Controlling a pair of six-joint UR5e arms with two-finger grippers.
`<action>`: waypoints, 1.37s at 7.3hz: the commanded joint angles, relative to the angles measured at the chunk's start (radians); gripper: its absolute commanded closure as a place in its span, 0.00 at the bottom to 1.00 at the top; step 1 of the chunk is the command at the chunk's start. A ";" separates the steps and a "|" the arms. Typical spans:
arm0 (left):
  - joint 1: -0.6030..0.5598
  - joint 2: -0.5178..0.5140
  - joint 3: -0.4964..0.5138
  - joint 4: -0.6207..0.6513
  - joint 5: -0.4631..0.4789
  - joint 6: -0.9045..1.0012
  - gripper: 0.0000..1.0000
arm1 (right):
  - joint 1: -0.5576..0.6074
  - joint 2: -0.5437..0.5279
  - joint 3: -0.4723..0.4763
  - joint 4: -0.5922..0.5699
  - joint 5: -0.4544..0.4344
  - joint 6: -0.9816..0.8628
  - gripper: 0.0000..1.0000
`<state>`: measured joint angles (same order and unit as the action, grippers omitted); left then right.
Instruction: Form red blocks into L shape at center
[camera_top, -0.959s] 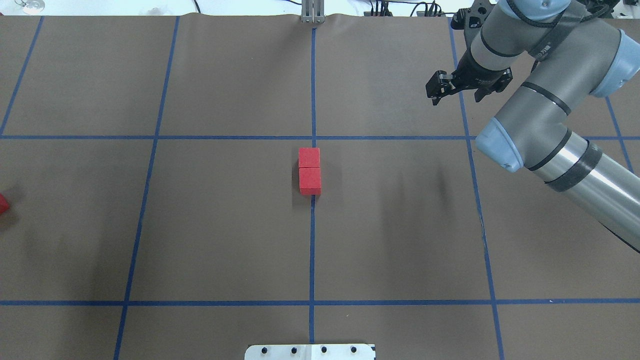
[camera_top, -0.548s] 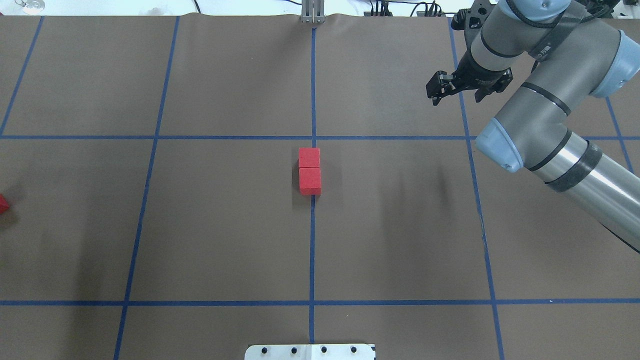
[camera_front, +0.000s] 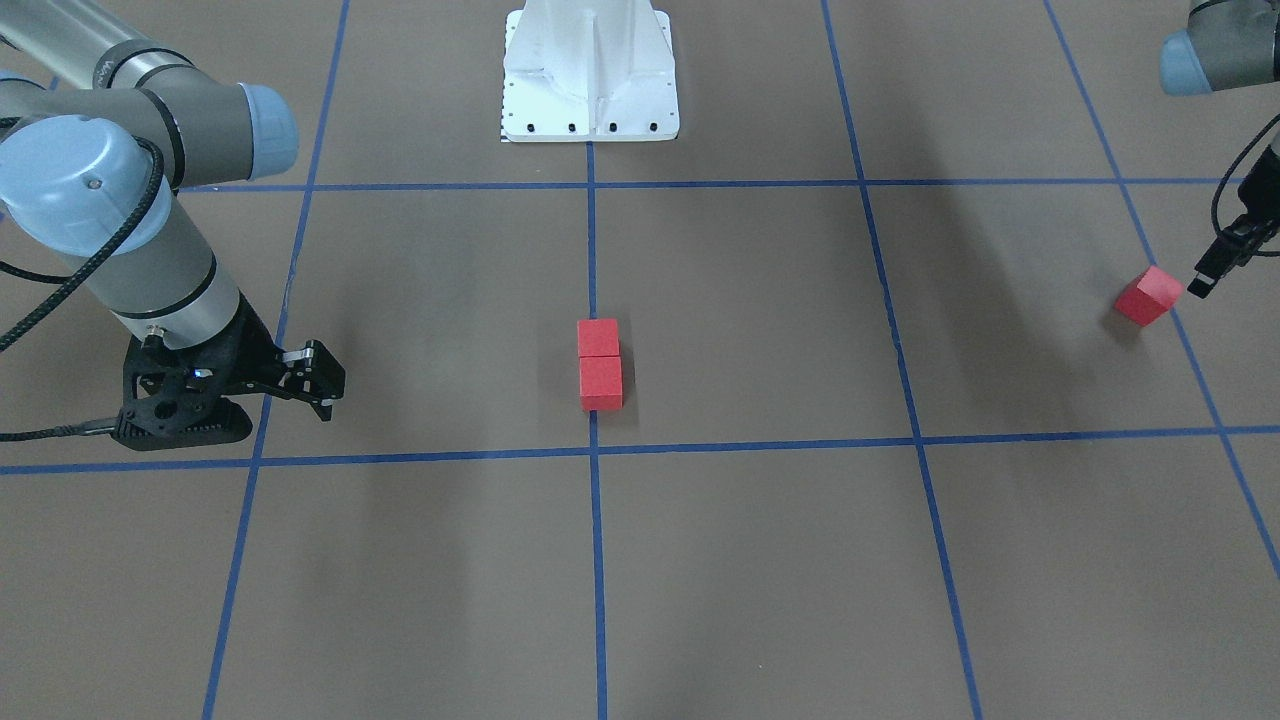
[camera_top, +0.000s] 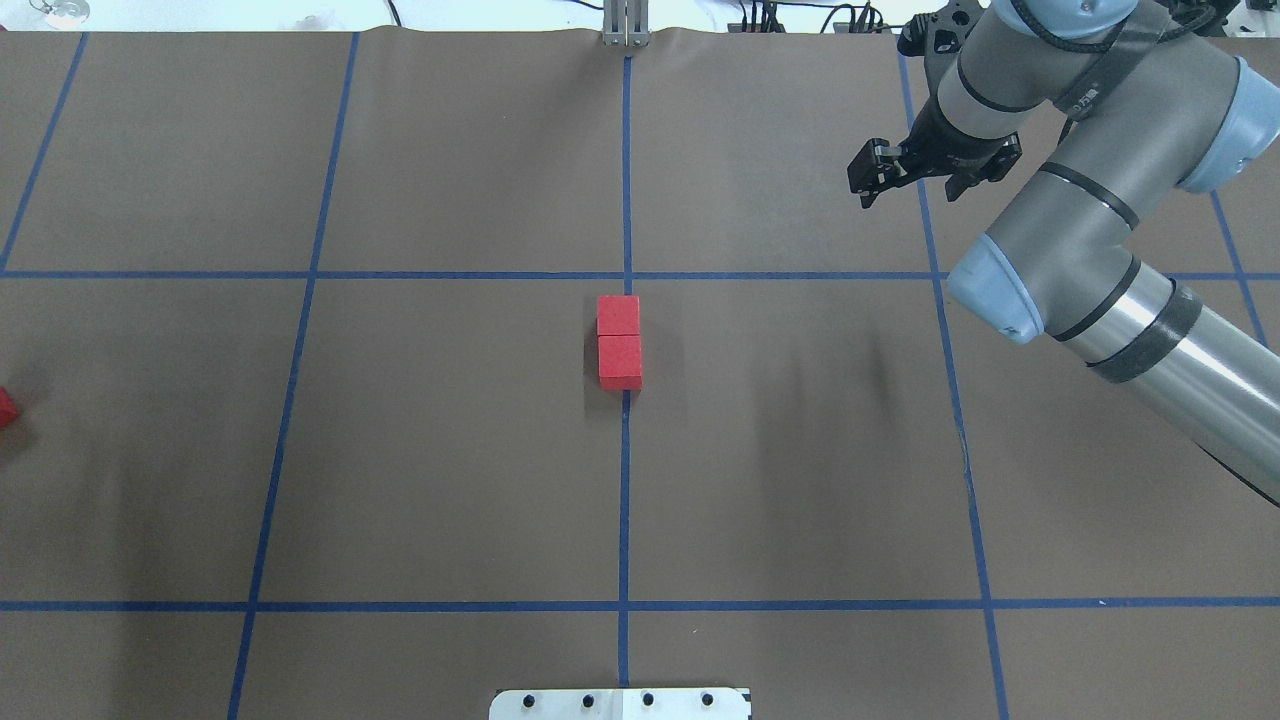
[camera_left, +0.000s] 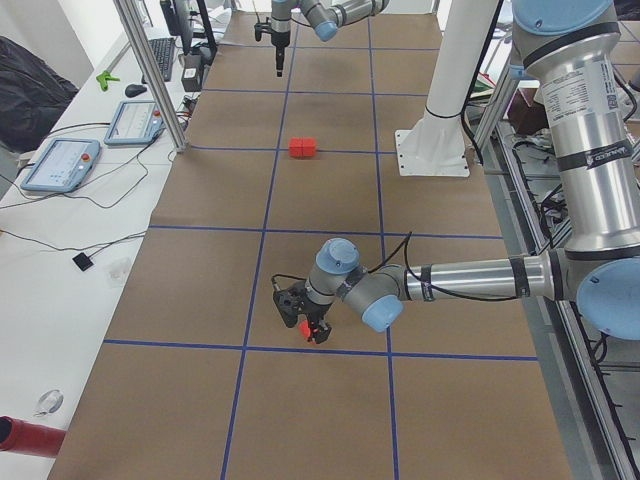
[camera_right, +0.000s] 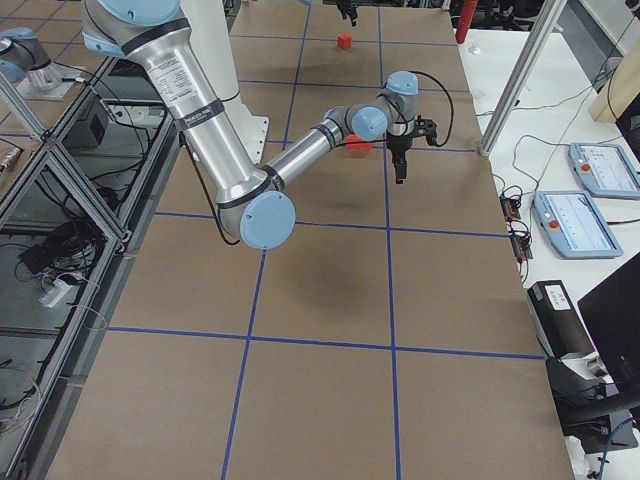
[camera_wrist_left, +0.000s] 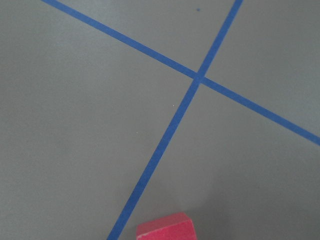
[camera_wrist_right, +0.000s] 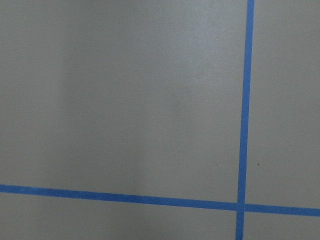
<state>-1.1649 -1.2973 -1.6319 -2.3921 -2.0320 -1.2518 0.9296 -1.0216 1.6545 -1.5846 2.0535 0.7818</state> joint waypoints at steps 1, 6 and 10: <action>0.004 -0.023 0.044 -0.002 0.018 -0.021 0.00 | -0.002 0.003 0.004 0.000 -0.001 0.007 0.01; 0.074 -0.068 0.101 0.005 0.010 -0.028 0.00 | -0.002 -0.009 -0.001 0.014 -0.003 -0.003 0.01; 0.149 -0.069 0.110 0.007 0.010 -0.053 0.00 | 0.000 -0.009 0.001 0.014 -0.003 -0.004 0.01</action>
<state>-1.0377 -1.3657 -1.5242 -2.3856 -2.0228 -1.2863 0.9295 -1.0303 1.6549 -1.5719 2.0509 0.7780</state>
